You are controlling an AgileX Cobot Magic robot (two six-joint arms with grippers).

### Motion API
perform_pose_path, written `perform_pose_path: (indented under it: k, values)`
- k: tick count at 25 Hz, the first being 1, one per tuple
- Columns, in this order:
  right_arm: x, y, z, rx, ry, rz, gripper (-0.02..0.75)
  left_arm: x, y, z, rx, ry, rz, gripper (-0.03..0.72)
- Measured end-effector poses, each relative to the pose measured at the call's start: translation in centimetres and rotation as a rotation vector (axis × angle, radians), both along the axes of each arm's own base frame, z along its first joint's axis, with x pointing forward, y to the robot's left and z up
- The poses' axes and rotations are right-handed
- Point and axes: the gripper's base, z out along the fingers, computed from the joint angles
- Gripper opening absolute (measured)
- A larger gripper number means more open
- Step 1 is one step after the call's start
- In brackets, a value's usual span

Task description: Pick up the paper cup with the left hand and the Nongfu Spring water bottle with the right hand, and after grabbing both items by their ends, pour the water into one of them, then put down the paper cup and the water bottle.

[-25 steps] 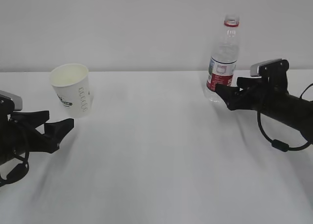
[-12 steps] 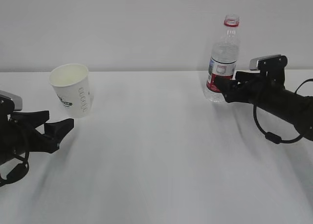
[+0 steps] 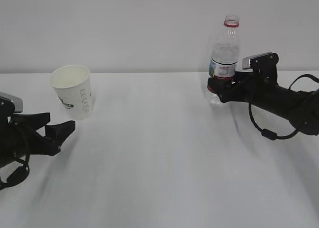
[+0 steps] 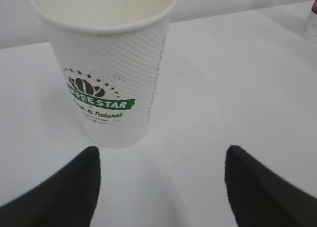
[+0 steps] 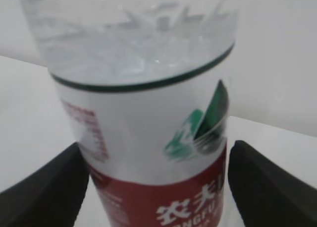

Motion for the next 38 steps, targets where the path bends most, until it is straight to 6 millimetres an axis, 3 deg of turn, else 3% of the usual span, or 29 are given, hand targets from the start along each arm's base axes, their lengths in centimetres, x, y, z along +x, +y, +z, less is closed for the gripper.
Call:
perform_pose_path:
  k: [18, 38]
  values:
    - [1.8, 0.1, 1.2, -0.004, -0.026, -0.001, 0.676, 0.0, 0.0, 0.0, 0.0, 0.0, 0.003, 0.578]
    - [1.7, 1.5, 1.1, -0.002, -0.005, 0.013, 0.652, 0.0, 0.0, 0.0, 0.0, 0.0, 0.003, 0.578]
